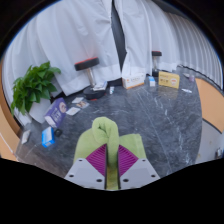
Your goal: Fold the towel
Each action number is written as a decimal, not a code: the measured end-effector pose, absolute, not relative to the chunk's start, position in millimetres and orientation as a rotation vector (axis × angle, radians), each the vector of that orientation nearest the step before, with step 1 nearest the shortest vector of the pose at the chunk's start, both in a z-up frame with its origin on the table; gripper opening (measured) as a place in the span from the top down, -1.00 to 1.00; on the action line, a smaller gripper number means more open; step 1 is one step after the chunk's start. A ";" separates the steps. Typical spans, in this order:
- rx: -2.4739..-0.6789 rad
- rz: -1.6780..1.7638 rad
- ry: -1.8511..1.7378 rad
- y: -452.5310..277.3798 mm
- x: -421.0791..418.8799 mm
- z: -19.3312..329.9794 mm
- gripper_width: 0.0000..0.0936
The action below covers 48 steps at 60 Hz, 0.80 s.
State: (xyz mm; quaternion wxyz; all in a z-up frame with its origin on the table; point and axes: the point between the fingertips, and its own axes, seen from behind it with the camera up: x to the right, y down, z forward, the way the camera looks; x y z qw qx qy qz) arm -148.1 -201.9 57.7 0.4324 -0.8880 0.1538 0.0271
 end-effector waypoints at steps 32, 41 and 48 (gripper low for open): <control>-2.177 -0.317 0.222 -316.8 -132.6 155.2 -0.83; -2.169 -0.332 0.239 -360.9 -162.0 181.1 -0.82; -2.168 -0.337 0.242 -389.9 -179.6 191.2 -0.82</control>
